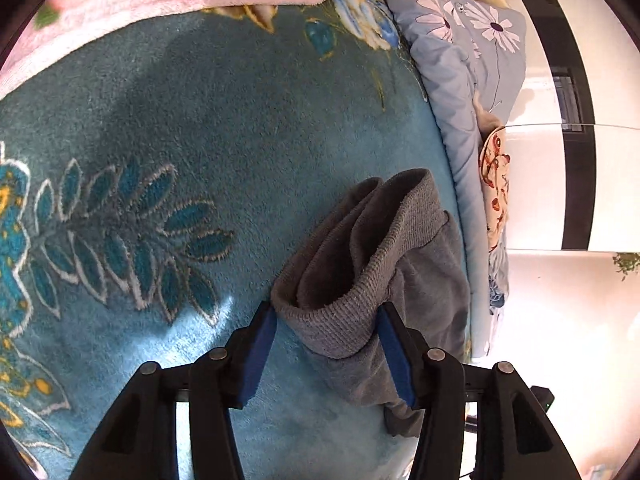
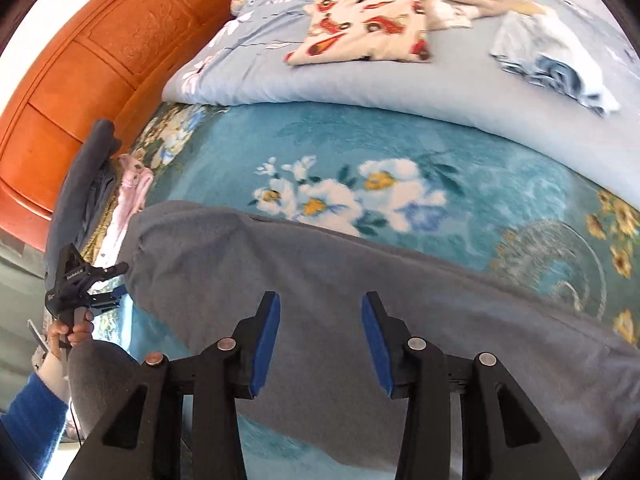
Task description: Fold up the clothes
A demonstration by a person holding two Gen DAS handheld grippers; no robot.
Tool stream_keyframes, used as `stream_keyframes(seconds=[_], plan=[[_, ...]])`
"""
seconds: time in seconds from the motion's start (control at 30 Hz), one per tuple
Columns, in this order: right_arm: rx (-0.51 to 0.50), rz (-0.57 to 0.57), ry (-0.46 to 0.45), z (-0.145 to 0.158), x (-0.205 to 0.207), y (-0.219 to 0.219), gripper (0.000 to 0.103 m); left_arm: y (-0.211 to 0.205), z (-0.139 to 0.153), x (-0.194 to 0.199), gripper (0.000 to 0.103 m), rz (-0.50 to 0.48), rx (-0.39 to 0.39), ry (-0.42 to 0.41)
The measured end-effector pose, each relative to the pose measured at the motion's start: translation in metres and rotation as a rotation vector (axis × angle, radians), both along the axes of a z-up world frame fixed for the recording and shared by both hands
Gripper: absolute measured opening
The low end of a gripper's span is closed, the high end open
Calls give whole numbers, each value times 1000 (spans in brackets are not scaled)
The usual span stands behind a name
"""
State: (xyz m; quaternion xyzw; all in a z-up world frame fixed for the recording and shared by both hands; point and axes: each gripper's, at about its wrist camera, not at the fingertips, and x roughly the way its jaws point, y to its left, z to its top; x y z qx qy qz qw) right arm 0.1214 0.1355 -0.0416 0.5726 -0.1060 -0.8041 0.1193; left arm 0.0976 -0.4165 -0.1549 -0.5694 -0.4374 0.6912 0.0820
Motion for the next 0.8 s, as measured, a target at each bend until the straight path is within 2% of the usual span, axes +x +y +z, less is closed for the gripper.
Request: stream_keyframes(seconds=[0.1,0.17,0.2,0.27,0.33,0.4,0.47,0.53,0.6,0.7,0.73,0.8], plan=[[54,-130,-66,-3,32,51,44,4,2,-13,56,-30,-49,-3],[84,-239,-100,-4,56,91,44,15,11,-21,52,-74,-132,-4],[89,-302,-109,-3,69,112,44,20,15,-25,47,-95,-174,-4],[74,-421,-113,1,97,152,44,30,23,-33,32,-139,-257,-4],[30,-542,-97,4,125,190,44,41,32,-41,24,-183,-341,-5],[-16,-679,-75,4,151,227,44,46,42,-46,17,-189,-389,-2],[-94,-823,-52,-2,177,259,51,41,53,-47,14,-150,-387,9],[-207,-923,-36,-14,198,274,51,34,58,-48,11,-119,-391,-2],[-261,-968,-25,-24,205,281,51,36,61,-49,12,-116,-410,-20],[-345,-1022,2,-39,210,289,51,32,63,-46,12,-84,-371,-60],[-387,-1046,6,-46,212,292,51,26,64,-43,13,-57,-351,-72],[-449,-1090,17,-57,216,298,57,12,69,-34,25,15,-333,-101]])
